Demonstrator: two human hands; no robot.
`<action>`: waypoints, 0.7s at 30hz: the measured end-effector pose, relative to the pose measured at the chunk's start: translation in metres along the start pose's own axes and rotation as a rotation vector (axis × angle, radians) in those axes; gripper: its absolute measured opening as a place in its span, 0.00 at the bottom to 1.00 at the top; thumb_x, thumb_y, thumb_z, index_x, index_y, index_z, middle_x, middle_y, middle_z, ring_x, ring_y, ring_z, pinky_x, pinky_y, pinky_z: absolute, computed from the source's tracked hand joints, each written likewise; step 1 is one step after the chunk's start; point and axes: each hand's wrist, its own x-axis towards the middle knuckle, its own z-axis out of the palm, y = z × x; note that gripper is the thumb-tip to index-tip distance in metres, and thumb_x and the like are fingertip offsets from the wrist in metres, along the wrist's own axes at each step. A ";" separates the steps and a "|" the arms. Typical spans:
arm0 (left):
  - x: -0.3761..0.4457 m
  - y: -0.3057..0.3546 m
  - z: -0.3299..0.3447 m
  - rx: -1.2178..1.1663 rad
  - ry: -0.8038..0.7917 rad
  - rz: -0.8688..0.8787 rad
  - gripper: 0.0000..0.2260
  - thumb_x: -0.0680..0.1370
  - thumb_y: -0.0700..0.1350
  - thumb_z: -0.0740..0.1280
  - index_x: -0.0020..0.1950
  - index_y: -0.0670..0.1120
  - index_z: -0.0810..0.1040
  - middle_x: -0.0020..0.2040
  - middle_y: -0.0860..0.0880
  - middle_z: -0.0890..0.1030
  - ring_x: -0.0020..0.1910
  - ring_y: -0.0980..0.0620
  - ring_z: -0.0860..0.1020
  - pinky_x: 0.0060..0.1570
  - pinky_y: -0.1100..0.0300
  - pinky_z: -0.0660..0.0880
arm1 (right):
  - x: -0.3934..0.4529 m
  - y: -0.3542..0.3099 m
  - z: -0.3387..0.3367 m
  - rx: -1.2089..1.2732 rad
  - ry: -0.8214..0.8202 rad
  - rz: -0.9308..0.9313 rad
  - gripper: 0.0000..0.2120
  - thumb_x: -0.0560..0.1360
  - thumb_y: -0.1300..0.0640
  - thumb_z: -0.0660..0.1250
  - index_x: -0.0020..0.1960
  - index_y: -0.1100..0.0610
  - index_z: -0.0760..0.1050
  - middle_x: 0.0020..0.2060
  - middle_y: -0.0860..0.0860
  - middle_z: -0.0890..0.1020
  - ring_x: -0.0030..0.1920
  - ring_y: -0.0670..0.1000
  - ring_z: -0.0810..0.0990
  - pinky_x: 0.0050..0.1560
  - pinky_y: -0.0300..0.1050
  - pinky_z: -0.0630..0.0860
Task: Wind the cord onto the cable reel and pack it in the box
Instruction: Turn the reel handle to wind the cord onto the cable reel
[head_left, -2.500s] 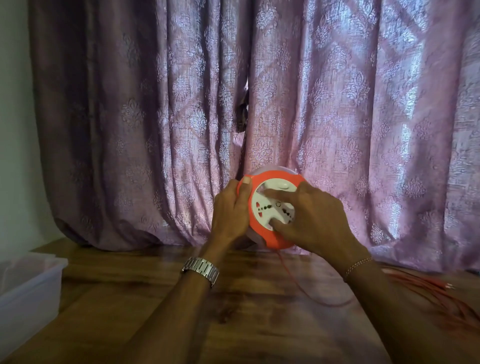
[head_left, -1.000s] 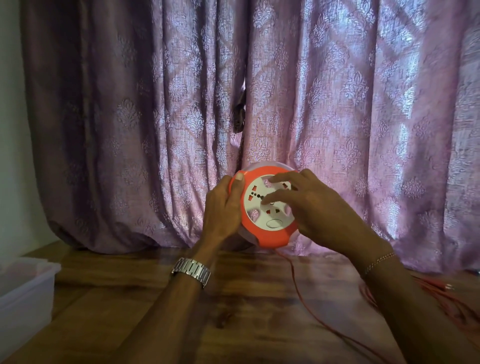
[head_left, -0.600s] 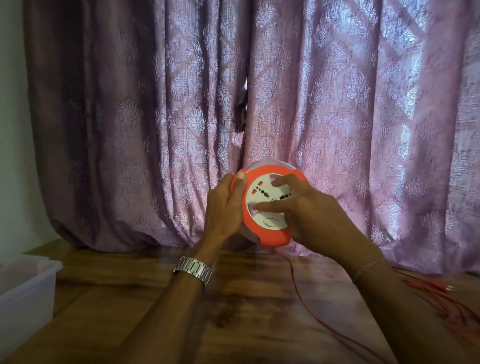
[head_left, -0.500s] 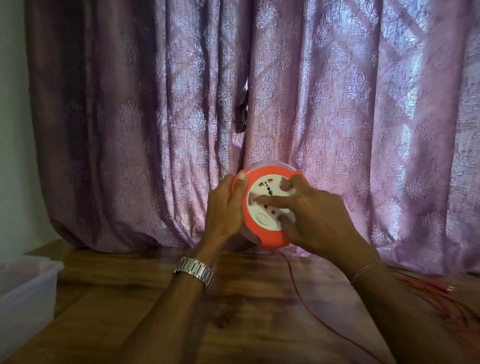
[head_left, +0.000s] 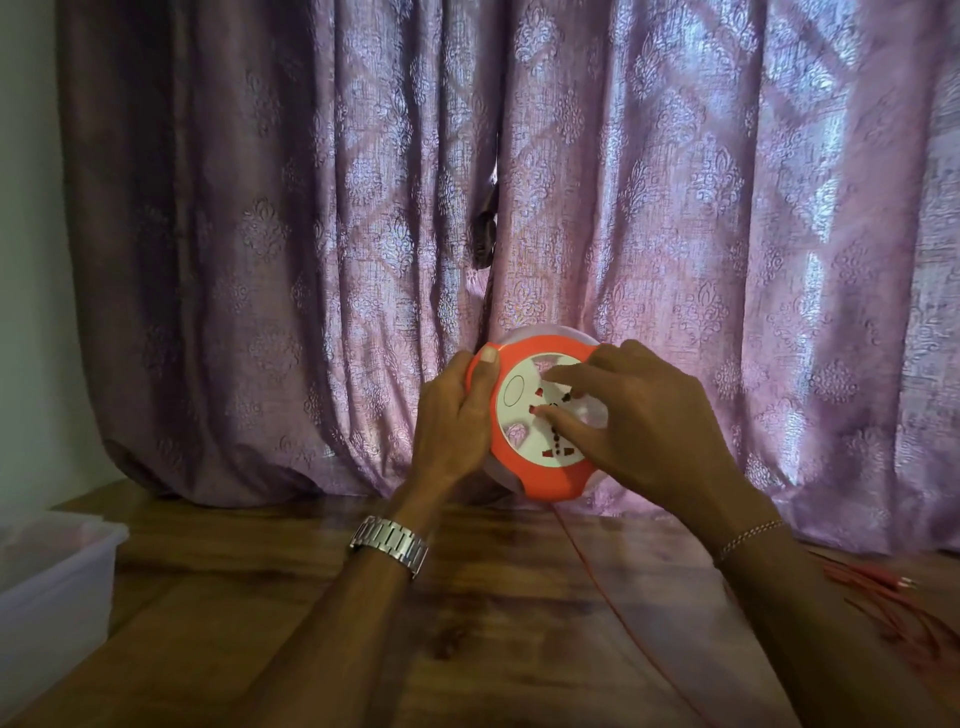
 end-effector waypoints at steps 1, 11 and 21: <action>0.000 0.000 0.000 -0.001 0.003 -0.001 0.20 0.82 0.61 0.58 0.37 0.49 0.72 0.31 0.51 0.78 0.30 0.58 0.74 0.34 0.54 0.72 | 0.001 0.001 -0.003 0.038 -0.028 -0.019 0.13 0.73 0.42 0.68 0.55 0.45 0.80 0.48 0.45 0.81 0.49 0.51 0.77 0.35 0.46 0.75; 0.001 -0.003 0.000 0.016 -0.002 0.007 0.22 0.82 0.61 0.58 0.39 0.45 0.72 0.32 0.49 0.78 0.31 0.53 0.75 0.34 0.55 0.70 | 0.002 -0.007 -0.011 0.110 -0.379 -0.139 0.24 0.70 0.63 0.68 0.57 0.37 0.80 0.71 0.50 0.69 0.67 0.57 0.67 0.50 0.53 0.78; 0.001 -0.003 0.000 0.036 0.005 0.022 0.24 0.81 0.63 0.57 0.40 0.43 0.73 0.32 0.51 0.76 0.33 0.53 0.73 0.38 0.50 0.71 | -0.004 -0.006 0.006 -0.103 -0.084 0.009 0.27 0.65 0.32 0.64 0.63 0.34 0.72 0.38 0.47 0.82 0.40 0.53 0.81 0.32 0.41 0.67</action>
